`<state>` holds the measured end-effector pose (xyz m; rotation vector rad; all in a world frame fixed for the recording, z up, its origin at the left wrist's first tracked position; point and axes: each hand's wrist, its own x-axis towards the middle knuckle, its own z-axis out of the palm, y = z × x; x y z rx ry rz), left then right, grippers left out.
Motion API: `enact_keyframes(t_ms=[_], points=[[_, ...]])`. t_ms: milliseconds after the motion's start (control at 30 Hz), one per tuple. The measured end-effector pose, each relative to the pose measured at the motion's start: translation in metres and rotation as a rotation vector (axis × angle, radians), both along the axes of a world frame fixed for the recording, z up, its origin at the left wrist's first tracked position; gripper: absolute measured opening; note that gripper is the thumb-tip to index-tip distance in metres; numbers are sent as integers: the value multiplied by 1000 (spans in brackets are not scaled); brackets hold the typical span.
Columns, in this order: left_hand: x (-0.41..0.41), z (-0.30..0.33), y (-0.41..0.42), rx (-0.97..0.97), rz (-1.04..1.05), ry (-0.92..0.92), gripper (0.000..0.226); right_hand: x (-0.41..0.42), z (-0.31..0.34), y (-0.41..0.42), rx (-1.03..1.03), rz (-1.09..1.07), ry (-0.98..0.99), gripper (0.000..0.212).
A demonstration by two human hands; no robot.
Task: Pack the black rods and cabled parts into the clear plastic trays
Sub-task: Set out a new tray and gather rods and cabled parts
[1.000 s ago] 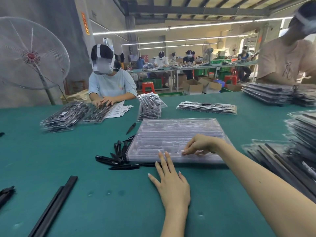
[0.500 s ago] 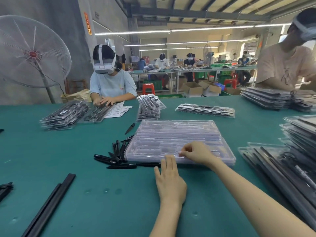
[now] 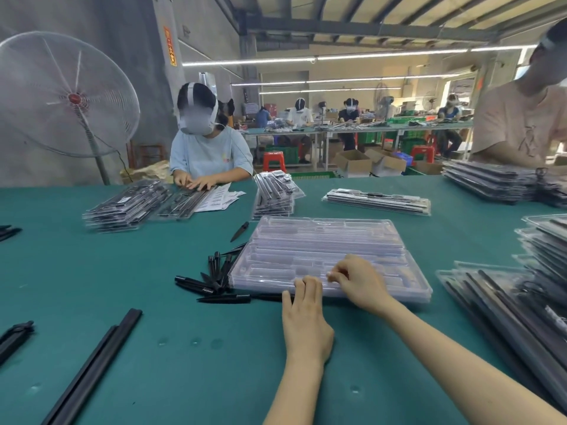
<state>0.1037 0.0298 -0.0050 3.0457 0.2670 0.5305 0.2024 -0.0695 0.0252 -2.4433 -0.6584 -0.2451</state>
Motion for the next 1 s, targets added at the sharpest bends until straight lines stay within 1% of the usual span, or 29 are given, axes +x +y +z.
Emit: enact_keyframes(t_ms=[67, 133, 200, 267, 300, 400, 600, 667, 800, 867, 967, 1000], points=[[0, -1, 0, -31, -3, -17, 68, -2, -2, 1, -3, -4, -30, 24], [-3, -2, 0, -123, -17, -76, 69, -4, -6, 0, -30, 7, -70, 22], [-8, -2, -1, -259, -24, -194, 70, -4, -5, -3, -41, 80, -69, 18], [-11, -2, 0, -347, -49, -284, 67, -1, 2, -10, -47, 189, -27, 16], [-12, -2, 0, -385, -61, -299, 65, 0, 7, -13, -57, 235, -4, 14], [-17, 1, 0, -484, -64, -254, 65, 0, 19, -19, -96, 321, 46, 8], [-20, 2, 0, -449, -95, -251, 66, 3, 26, -15, -198, 322, 28, 14], [-20, 4, -1, -446, -87, -272, 62, 3, 26, -14, -193, 309, 39, 17], [-20, 5, -3, -351, -114, -331, 54, 1, 28, -13, -197, 312, 44, 18], [-20, 5, -2, -336, -113, -319, 53, -1, 26, -12, -287, 329, -58, 19], [-19, 3, -3, -309, -109, -313, 56, -5, 19, -11, -570, 332, -357, 21], [-20, 3, -3, -286, -109, -317, 58, -7, 16, -10, -633, 326, -422, 23]])
